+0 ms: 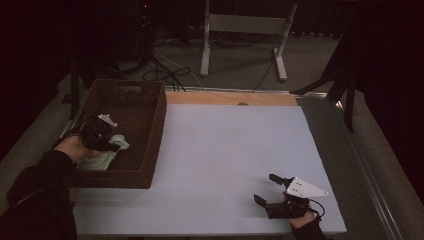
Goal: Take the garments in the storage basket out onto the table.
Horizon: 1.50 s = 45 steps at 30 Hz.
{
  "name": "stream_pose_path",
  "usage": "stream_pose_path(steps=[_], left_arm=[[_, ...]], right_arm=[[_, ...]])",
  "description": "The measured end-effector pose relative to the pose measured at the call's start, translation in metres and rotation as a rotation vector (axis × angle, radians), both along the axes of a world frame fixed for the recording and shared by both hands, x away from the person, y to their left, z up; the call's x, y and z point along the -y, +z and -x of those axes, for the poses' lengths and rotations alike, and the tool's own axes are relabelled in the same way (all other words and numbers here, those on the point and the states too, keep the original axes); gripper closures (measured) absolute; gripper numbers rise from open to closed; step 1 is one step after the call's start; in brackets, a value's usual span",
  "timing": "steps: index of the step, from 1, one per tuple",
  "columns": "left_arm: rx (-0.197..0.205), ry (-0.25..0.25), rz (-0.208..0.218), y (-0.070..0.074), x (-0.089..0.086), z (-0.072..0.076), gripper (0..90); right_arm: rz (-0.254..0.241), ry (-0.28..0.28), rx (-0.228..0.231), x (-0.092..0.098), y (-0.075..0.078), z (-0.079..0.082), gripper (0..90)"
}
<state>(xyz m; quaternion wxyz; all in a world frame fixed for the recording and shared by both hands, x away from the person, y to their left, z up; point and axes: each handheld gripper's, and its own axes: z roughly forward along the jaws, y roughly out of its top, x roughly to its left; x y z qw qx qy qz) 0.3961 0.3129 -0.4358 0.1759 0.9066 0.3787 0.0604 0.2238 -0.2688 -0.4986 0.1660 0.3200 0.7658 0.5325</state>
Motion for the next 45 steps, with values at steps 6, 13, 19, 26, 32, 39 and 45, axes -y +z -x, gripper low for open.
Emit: stream_pose_path(steps=[6,13,19,26,32,39,45], left_arm=[[0.056,0.011,0.089,0.016,-0.004,0.002,81.2],[0.099,0.059,0.205,0.03,-0.022,0.008,81.2],[0.137,0.082,0.248,0.041,-0.033,0.016,81.3],[0.165,0.107,0.335,0.055,-0.04,0.022,81.2],[0.182,0.117,0.423,0.063,-0.038,0.025,81.2],[0.217,0.099,0.492,0.073,-0.034,0.025,81.1],[0.205,0.076,0.564,0.082,-0.033,0.025,81.1]], right_arm=[[-0.004,-0.002,0.0,0.001,0.0,0.0,9.6],[-0.008,-0.002,-0.001,0.001,0.0,0.0,9.6],[-0.006,-0.001,-0.001,0.0,0.0,0.0,9.6],[-0.004,0.003,-0.004,0.0,0.0,0.0,9.6],[-0.007,0.002,-0.001,0.0,0.0,0.0,9.6],[-0.008,0.001,0.0,0.001,0.0,0.0,9.6],[-0.012,-0.002,0.0,0.001,0.001,0.0,9.6]])
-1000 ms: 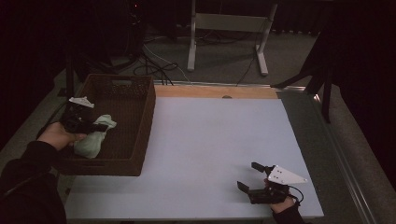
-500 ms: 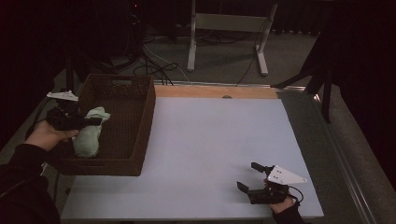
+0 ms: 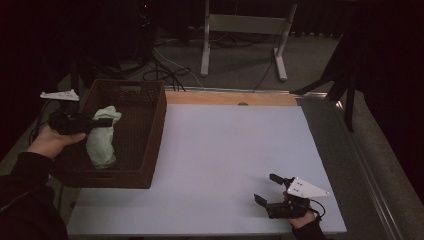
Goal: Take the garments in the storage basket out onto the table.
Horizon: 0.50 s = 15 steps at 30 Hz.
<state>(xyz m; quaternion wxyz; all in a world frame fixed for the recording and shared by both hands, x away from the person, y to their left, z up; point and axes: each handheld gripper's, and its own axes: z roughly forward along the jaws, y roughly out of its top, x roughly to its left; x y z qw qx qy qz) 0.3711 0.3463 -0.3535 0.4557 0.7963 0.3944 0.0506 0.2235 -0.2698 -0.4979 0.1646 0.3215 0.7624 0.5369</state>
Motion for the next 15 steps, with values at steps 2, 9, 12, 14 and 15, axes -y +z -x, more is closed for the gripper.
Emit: stream_pose_path(steps=[2,9,12,14,15], left_arm=[[0.004,-0.001,0.016,0.001,0.0,0.0,81.1],[0.023,-0.026,0.069,0.011,0.002,0.003,81.1],[0.033,-0.03,0.083,0.016,0.003,0.004,81.1],[0.039,-0.038,0.091,0.02,0.004,0.004,81.1],[0.047,-0.034,0.094,0.022,0.005,0.005,81.1]], right_arm=[[0.001,0.001,0.0,0.0,0.0,0.0,9.6],[0.0,0.0,0.001,0.0,0.0,0.0,9.6],[0.001,0.0,0.001,0.0,0.0,0.0,9.6],[0.001,0.0,0.001,0.0,0.0,0.0,9.6],[0.001,0.0,0.002,0.0,0.0,0.0,9.6]])
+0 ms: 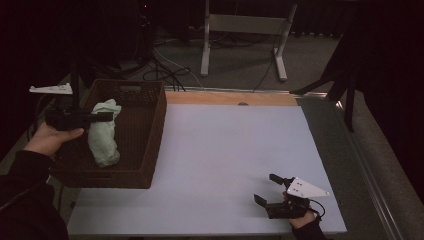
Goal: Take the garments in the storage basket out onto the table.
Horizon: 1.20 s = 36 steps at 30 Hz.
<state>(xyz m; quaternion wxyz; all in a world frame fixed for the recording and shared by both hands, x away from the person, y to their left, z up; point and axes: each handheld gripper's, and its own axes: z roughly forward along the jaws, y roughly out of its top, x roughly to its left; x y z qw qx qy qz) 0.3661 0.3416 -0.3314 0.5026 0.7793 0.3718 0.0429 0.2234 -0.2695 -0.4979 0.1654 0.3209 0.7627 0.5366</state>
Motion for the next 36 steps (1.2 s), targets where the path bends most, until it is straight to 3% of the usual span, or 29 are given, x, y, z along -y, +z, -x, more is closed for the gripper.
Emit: stream_pose_path(steps=[16,36], left_arm=[[0.062,-0.018,0.062,0.032,0.012,0.005,81.0],[0.111,-0.099,0.126,0.073,0.037,0.004,81.0]], right_arm=[[0.0,0.002,0.0,-0.001,0.0,0.0,9.6],[-0.004,0.005,-0.001,-0.001,0.0,0.0,9.6]])
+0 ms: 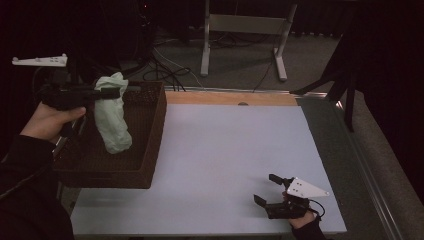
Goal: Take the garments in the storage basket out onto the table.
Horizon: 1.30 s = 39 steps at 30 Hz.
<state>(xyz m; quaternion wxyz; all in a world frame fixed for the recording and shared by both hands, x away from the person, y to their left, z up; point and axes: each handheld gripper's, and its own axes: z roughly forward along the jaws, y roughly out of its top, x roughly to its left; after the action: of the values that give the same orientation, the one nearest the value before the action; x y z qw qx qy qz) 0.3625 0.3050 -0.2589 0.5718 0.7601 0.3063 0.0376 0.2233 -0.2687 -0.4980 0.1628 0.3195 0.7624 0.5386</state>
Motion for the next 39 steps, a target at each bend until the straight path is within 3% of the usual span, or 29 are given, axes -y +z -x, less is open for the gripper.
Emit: stream_pose_path(steps=[6,13,26,39], left_arm=[[0.02,-0.036,0.023,0.006,0.013,0.001,81.0],[0.013,-0.077,0.049,0.006,0.031,-0.004,81.0],[0.022,-0.151,0.045,0.011,0.066,-0.01,80.9],[0.024,-0.251,0.061,0.006,0.116,-0.024,80.9]], right_arm=[[-0.001,0.0,0.002,0.001,0.0,0.0,9.6],[-0.001,0.006,0.002,0.0,0.0,0.001,9.6],[0.0,0.005,0.004,0.001,0.001,0.001,9.6],[-0.011,0.007,0.008,0.001,0.002,0.002,9.6]])
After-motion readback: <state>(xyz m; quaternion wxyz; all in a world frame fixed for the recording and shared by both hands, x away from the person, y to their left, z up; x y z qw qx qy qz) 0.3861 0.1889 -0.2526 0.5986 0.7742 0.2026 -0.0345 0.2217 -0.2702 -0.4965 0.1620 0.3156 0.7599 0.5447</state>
